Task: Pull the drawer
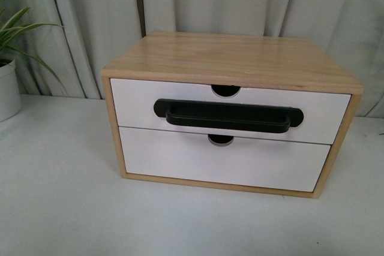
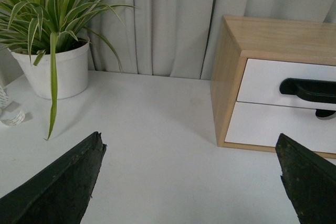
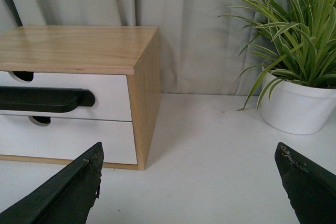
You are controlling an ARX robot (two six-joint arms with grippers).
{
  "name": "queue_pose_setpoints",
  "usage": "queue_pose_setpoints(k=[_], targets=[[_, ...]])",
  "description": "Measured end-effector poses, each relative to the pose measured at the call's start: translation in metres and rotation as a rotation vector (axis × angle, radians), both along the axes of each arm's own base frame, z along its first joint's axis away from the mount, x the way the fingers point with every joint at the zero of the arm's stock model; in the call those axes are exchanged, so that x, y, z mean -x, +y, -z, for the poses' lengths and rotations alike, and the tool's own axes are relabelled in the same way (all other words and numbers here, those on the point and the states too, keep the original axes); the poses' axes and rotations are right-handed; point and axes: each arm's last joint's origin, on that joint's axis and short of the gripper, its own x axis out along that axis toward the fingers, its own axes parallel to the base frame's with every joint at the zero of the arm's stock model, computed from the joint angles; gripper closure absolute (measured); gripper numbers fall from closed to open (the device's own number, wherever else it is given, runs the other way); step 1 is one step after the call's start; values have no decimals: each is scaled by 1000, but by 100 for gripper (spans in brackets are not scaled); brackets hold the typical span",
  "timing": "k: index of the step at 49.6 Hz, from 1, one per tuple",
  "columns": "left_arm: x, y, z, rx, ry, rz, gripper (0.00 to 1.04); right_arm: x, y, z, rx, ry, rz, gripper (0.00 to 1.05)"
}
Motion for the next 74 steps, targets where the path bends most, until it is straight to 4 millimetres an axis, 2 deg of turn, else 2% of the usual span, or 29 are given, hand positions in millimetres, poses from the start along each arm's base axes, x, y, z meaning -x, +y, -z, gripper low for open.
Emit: queue_pose_setpoints(k=[49, 52, 55, 59, 62, 67, 74], targets=[[0, 0, 0, 0, 0, 0, 6, 0, 0, 0, 0, 0, 0, 9], [0, 0, 0, 0, 0, 0, 6, 0, 1, 1, -10, 66, -56, 9], [-1, 0, 1, 50, 87, -110, 6, -2, 2, 2, -22, 185, -126, 9], [-4, -4, 2, 86, 234, -276, 6, -6, 3, 1, -21, 236, -159, 9], [-7, -8, 3, 73, 275, -315, 6, -10, 2, -3, -8, 243, -178, 9], [-20, -15, -6, 26, 292, -249, 6, -18, 2, -19, 51, 234, -235, 9], [-48, -30, -30, -167, 265, 8, 6, -38, 2, -38, 154, 286, -340, 9]])
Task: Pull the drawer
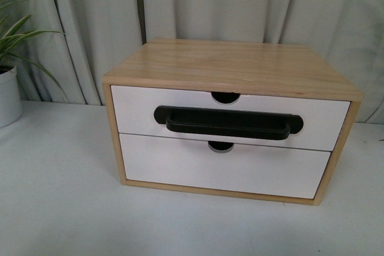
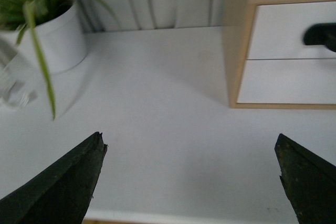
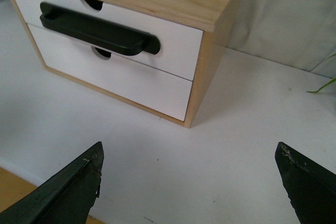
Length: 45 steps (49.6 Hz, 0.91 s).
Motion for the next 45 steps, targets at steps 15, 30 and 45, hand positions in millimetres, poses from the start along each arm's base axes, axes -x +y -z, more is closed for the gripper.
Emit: queue_pose_setpoints(k=[15, 30, 45], targets=[[-52, -30, -11, -341, 4, 365, 6, -40, 9, -28, 187, 27, -193, 9], [-94, -59, -21, -542, 48, 701, 6, -74, 18, -34, 344, 61, -390, 9], [-133, -82, -16, -809, 160, 919, 6, -111, 36, -25, 534, 47, -577, 9]])
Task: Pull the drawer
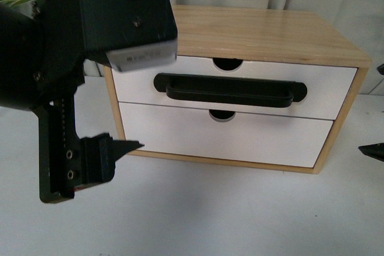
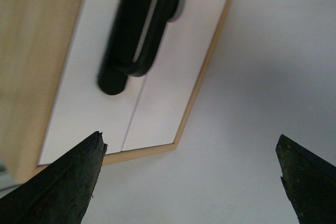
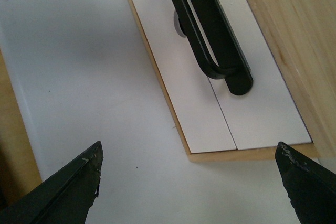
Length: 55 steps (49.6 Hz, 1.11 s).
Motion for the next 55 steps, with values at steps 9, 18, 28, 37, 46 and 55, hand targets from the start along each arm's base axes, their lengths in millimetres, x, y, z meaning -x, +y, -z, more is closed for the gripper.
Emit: queue_pose_setpoints(k=[9, 18, 28, 37, 46, 55], targets=[[-13, -12, 4, -92, 9, 80, 6, -12, 11, 8, 46, -27, -80, 9], [-26, -24, -7, -105, -34, 116, 6, -23, 21, 16, 77, -51, -132, 9], [-34, -37, -6, -108, -25, 159, 6, -36, 28, 27, 74, -62, -150, 9], [-39, -46, -3, -84, -4, 179, 6, -43, 29, 33, 39, -68, -153, 9], [-44, -52, -1, -59, 17, 189, 6, -54, 30, 42, 0, -37, -134, 9], [-47, -53, 8, -52, 55, 187, 6, -62, 32, 43, -24, -37, -117, 9]])
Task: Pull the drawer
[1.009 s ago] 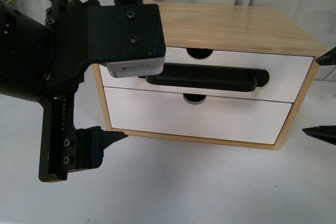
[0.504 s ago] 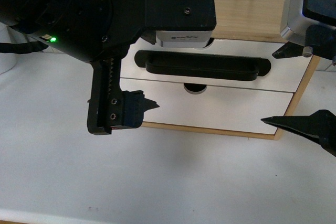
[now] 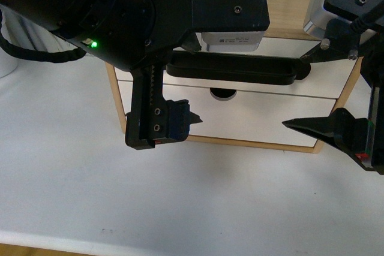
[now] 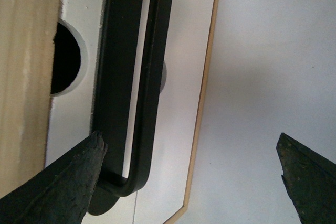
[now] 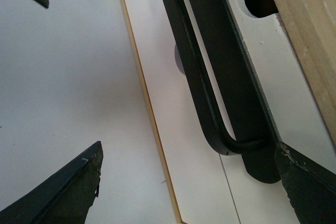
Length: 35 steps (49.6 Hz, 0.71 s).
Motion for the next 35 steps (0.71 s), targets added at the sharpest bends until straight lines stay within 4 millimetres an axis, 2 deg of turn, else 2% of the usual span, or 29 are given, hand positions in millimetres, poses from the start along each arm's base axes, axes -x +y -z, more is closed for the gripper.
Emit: queue_pose_setpoints(k=[23, 35], targets=[[-15, 6, 18, 9, 53, -40, 6, -9, 11, 4, -31, 9, -10, 9], [-17, 8, 17, 5, 59, -45, 6, -11, 18, 7, -27, 13, -23, 9]])
